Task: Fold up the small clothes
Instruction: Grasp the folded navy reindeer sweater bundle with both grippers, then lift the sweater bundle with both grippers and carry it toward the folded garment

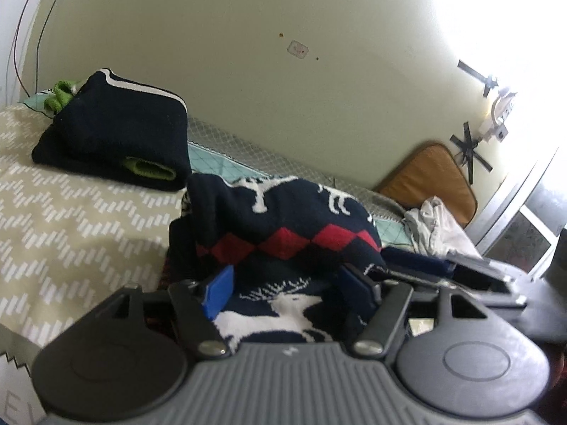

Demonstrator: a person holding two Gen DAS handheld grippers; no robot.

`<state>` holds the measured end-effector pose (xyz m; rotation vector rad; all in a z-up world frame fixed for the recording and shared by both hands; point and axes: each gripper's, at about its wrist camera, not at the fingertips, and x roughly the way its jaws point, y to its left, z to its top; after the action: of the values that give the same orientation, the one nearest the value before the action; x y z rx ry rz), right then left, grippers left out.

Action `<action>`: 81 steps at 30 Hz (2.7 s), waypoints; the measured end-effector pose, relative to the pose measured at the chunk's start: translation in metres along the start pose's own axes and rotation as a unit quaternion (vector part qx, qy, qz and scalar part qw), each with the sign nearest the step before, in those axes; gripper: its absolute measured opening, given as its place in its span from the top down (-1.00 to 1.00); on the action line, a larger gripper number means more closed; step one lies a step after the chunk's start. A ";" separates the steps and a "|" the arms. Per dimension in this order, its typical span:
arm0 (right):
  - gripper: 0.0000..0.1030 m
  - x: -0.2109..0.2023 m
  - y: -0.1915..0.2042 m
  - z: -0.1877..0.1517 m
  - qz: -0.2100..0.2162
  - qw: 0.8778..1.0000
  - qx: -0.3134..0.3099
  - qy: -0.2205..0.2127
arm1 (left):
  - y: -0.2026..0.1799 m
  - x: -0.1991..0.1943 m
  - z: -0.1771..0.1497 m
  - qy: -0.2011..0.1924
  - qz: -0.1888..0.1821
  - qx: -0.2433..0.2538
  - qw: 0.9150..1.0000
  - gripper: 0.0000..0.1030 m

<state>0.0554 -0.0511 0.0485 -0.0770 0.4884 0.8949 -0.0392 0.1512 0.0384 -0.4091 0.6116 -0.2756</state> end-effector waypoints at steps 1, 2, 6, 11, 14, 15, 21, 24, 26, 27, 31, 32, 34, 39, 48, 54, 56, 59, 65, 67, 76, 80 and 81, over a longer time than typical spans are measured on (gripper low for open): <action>0.07 0.004 0.002 -0.007 -0.018 1.000 -0.015 0.010 | -0.003 0.003 -0.002 0.004 0.004 0.008 1.000 -0.29; 0.04 0.006 0.004 -0.011 -0.027 0.999 -0.022 0.014 | -0.008 0.005 -0.005 0.005 0.008 0.017 1.000 -0.29; -0.10 0.008 -0.018 -0.020 -0.017 0.999 0.037 0.027 | -0.024 0.014 -0.012 0.002 0.027 0.058 0.998 -0.42; -0.12 0.004 -0.021 -0.018 -0.006 0.998 0.063 0.021 | -0.019 0.007 -0.007 0.005 0.020 0.057 0.998 -0.46; -0.15 -0.011 -0.025 -0.016 0.011 0.996 0.092 0.008 | -0.010 -0.021 -0.002 -0.028 0.021 0.057 0.998 -0.80; -0.17 -0.017 -0.031 -0.015 0.016 0.994 0.106 0.001 | -0.005 -0.033 -0.001 -0.049 0.027 0.054 0.997 -0.98; -0.71 -0.031 -0.078 -0.026 0.048 0.972 0.231 -0.018 | 0.034 -0.047 0.015 -0.038 0.033 -0.006 0.999 -0.99; -0.72 -0.021 -0.093 -0.038 0.086 0.953 0.291 0.006 | 0.048 -0.024 0.016 0.020 0.003 -0.047 0.999 -1.00; -0.73 -0.013 -0.093 -0.042 0.093 0.948 0.302 0.022 | 0.051 -0.010 0.012 0.049 -0.008 -0.058 0.997 -1.00; -0.73 -0.009 -0.091 -0.044 0.093 0.948 0.302 0.029 | 0.051 -0.002 0.010 0.062 -0.006 -0.060 0.996 -1.00; -0.73 0.004 -0.087 -0.041 0.111 0.948 0.294 0.052 | 0.052 0.018 0.001 0.086 -0.013 -0.072 0.994 -1.00; -0.73 0.010 -0.084 -0.039 0.112 0.950 0.287 0.058 | 0.050 0.020 0.000 0.086 -0.013 -0.072 0.994 -1.00; -0.80 0.023 -0.080 -0.038 0.122 0.951 0.277 0.068 | 0.048 0.025 0.000 0.084 -0.018 -0.074 0.994 -1.00; -0.81 0.054 -0.074 -0.034 0.158 0.934 0.314 0.069 | 0.050 0.033 0.004 0.076 -0.026 -0.093 0.992 -0.97; -0.35 0.017 -0.076 -0.016 0.205 0.911 0.355 0.035 | 0.033 0.007 0.018 0.036 -0.076 -0.098 0.992 -0.95; -0.35 0.006 -0.065 0.016 0.222 0.915 0.335 0.013 | 0.023 -0.024 0.046 -0.003 -0.066 -0.066 0.996 -0.93; -0.35 0.009 -0.058 0.030 0.225 0.920 0.322 0.008 | 0.023 -0.036 0.056 -0.018 -0.058 -0.060 0.996 -0.93; -0.35 0.019 -0.048 0.045 0.232 0.924 0.304 0.001 | 0.027 -0.053 0.063 -0.035 -0.047 -0.058 0.997 -0.93; -0.35 0.041 -0.035 0.043 0.262 0.915 0.308 0.008 | 0.044 -0.068 0.054 -0.057 -0.036 -0.081 0.994 -0.93; -0.35 0.043 -0.037 0.038 0.255 0.916 0.311 0.014 | 0.049 -0.058 0.051 -0.041 -0.039 -0.092 0.994 -0.93; -0.35 0.009 -0.085 -0.004 0.169 0.929 0.326 0.040 | 0.019 0.024 0.035 0.055 -0.058 -0.071 0.994 -0.92; -0.35 0.000 -0.109 -0.030 0.121 0.929 0.344 0.069 | 0.001 0.056 0.028 0.096 -0.035 -0.037 0.994 -0.93; -0.35 -0.001 -0.111 -0.034 0.115 0.929 0.343 0.075 | 0.000 0.055 0.027 0.096 -0.033 -0.030 0.994 -0.93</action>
<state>0.1272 -0.1312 0.0037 0.5667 0.9452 0.9053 0.0208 0.1390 0.0308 -0.4646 0.7981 -0.3627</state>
